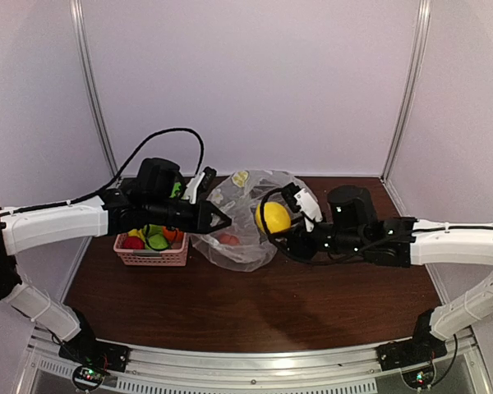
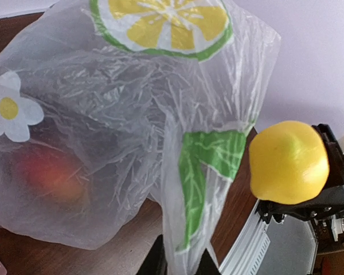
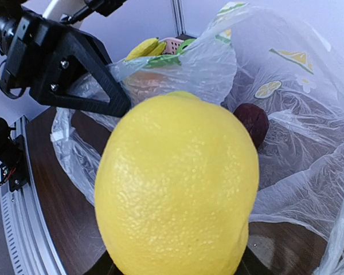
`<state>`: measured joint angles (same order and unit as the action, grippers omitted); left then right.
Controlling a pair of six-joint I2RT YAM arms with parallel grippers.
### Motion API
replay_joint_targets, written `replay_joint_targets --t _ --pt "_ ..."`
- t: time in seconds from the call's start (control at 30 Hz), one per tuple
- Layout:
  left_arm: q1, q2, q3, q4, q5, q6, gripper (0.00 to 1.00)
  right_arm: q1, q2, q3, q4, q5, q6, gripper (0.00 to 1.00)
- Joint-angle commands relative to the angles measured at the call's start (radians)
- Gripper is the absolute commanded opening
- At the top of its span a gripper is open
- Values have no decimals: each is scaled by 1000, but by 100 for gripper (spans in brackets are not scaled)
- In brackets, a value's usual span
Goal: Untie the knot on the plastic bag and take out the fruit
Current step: Pick up the fake fruit from the takeout bag, then pass from the right arm to the left
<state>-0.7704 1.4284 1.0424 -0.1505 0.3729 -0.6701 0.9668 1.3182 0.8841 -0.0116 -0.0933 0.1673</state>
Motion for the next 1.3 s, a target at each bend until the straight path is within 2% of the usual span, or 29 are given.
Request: replay_joint_targets --t 0.0,0.13,0.23,0.3,0.4,0.57,0.93,1.27 --pt "1 -23 56 24 -4 42 25 16 -126 -42 -22 53 58 49" --pt "0 -83 79 -26 -24 79 61 36 -195 -29 -52 75 67 50" --pt "0 -149 93 -77 -61 102 75 55 -215 -2 -75 88 66 50" --pt "-1 -210 99 -108 -95 107 81 71 -217 22 -88 89 65 50" --pt "-1 -278 107 -132 -116 94 84 99 -208 53 -96 89 56 51" --pt "-17 -307 133 -127 -31 30 85 151 -173 112 -113 136 36 51" --pt "-140 -201 160 35 89 -56 89 220 -85 205 -129 164 15 51" --pt "-174 -120 176 80 137 -94 90 261 -47 251 -139 171 -2 52"
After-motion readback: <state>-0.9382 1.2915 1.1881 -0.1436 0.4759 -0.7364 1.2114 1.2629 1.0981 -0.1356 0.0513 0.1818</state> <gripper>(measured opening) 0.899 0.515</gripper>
